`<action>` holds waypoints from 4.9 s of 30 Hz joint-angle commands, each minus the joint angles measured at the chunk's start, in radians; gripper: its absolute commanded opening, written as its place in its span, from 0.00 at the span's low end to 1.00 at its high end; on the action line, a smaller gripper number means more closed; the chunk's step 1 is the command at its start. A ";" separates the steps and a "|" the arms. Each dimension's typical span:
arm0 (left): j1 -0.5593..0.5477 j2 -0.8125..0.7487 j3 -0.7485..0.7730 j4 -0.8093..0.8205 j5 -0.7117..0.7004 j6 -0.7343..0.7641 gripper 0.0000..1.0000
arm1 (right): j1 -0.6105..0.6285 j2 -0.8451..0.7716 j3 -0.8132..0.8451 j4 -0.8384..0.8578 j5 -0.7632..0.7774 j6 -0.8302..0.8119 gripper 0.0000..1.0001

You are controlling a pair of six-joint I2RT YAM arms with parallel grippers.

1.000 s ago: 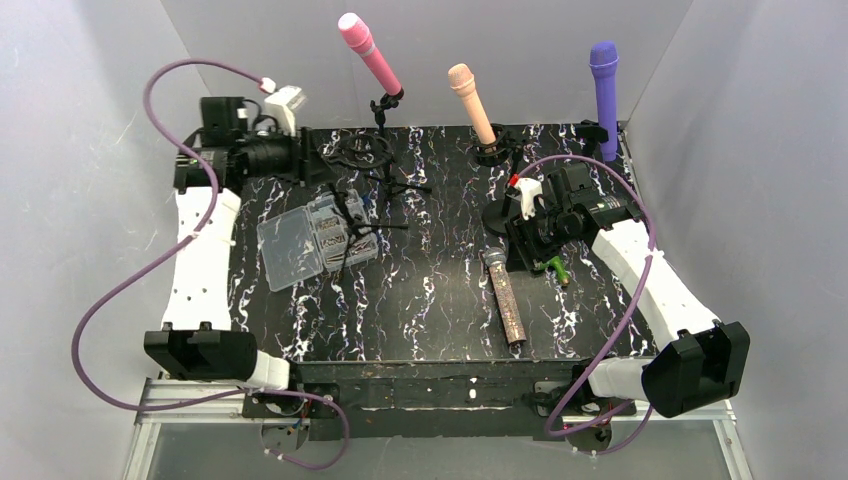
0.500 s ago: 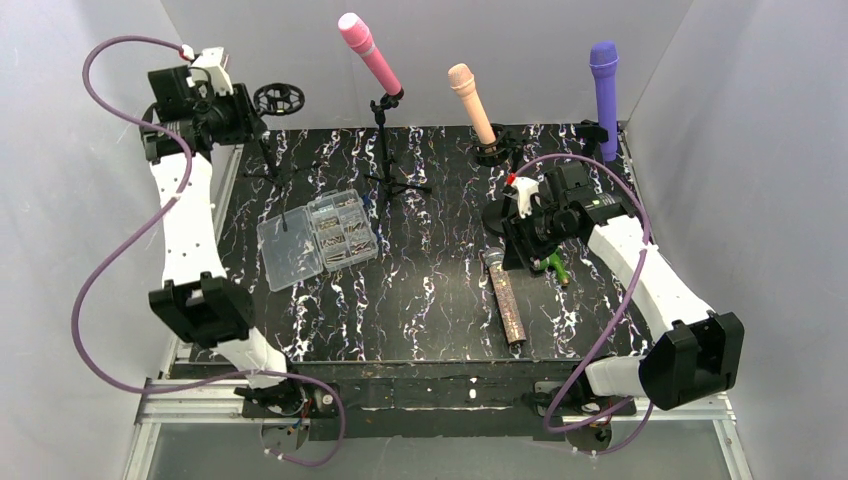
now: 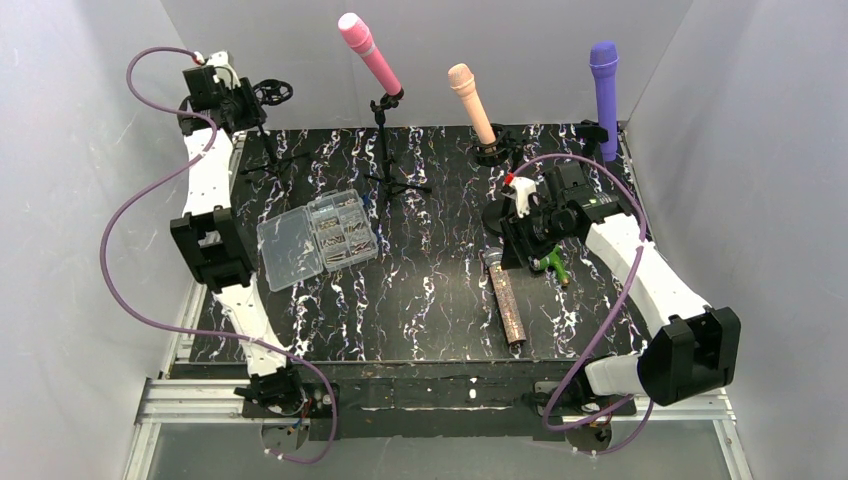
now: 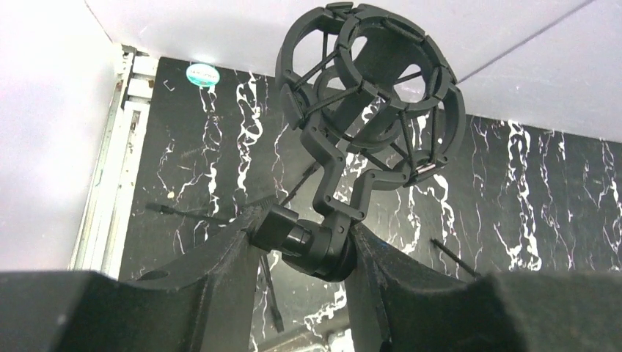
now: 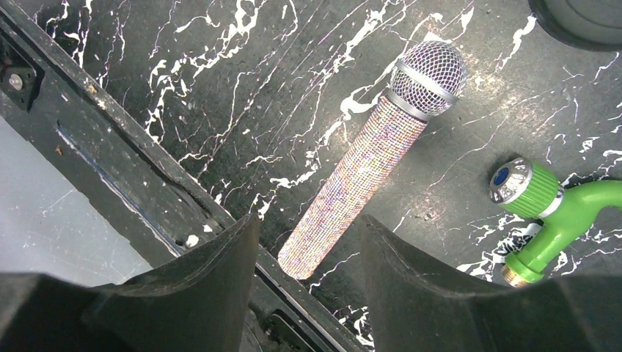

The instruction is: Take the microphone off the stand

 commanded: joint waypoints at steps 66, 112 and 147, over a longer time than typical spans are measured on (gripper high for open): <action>-0.072 0.046 -0.367 -0.117 -0.054 0.022 0.00 | -0.005 0.091 -0.023 0.016 -0.063 -0.005 0.59; -0.074 -0.569 -0.346 -0.344 0.370 0.207 0.98 | 0.050 -0.011 0.394 0.007 -0.101 -0.103 0.62; -0.300 -0.384 -0.357 -0.220 0.477 0.261 0.98 | 0.248 0.791 1.340 0.650 -0.013 -0.279 0.79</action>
